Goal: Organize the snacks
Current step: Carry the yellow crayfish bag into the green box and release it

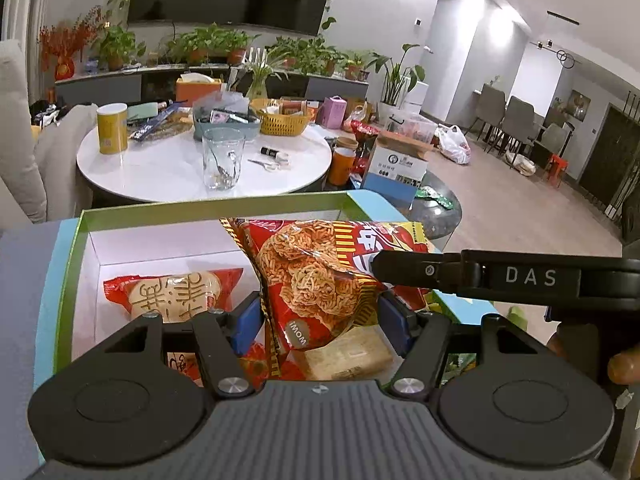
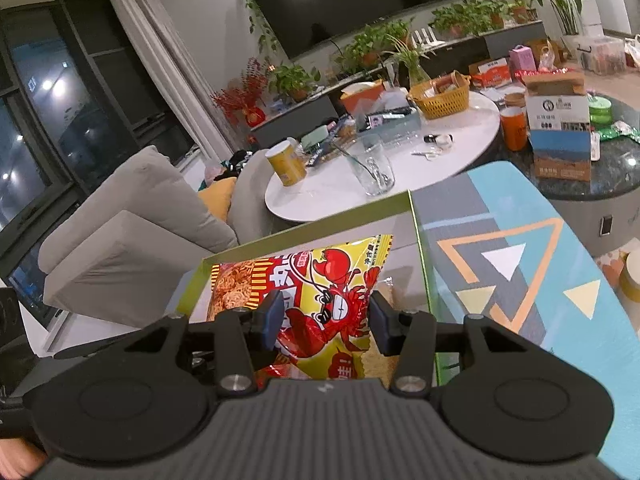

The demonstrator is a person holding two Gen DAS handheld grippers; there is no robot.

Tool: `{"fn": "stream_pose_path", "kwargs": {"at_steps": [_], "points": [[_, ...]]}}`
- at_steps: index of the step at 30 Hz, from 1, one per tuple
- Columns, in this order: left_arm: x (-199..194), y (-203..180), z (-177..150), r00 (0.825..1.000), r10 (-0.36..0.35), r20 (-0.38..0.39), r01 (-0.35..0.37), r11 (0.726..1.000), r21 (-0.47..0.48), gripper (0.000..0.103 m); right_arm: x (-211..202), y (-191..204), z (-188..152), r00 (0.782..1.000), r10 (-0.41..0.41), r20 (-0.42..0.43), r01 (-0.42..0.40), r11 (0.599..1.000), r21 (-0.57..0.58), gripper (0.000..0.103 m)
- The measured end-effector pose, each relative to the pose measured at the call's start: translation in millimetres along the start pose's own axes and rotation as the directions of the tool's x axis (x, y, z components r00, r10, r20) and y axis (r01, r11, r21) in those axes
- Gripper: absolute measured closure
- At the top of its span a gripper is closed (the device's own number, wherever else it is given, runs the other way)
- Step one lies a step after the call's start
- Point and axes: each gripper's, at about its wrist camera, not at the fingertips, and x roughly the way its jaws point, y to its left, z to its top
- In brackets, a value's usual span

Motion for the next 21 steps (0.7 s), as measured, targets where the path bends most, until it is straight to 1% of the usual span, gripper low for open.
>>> {"fn": "stream_pose_path", "kwargs": {"at_steps": [7,9,11,13,15,21], "points": [[12.4,5.1,-3.1,0.999,0.001,-0.04,-0.001,1.0,-0.016,0.044,6.1,-3.8,-2.5,1.0,-0.019,-0.02,0.019,1.0,0.006,0.054],[14.9,7.0,-4.7,0.997,0.022,-0.071,-0.024,0.999,-0.022,0.043,8.0,-4.8,-4.0,0.999,-0.033,-0.023,0.033,0.999,0.007,0.054],[14.7,7.3,-5.2,0.994,0.05,-0.097,-0.052,0.999,-0.014,0.043,7.8,-6.2,-5.6,0.998,-0.065,-0.021,0.065,0.998,0.011,0.054],[6.3,8.3,-4.0,0.995,0.053,-0.086,-0.055,0.998,-0.014,0.043,4.9,-9.7,-6.9,0.996,-0.083,-0.02,0.083,0.996,0.024,0.054],[-4.7,9.3,-1.9,0.996,0.068,-0.061,-0.069,0.998,-0.009,0.042,-1.6,-11.9,-7.1,0.997,-0.075,-0.019,0.076,0.997,0.036,0.054],[-39.0,11.8,2.3,0.995,0.095,0.005,-0.095,0.995,-0.011,0.042,-26.0,-1.8,-4.1,0.998,-0.065,0.022,0.065,0.998,0.017,0.054]]}}
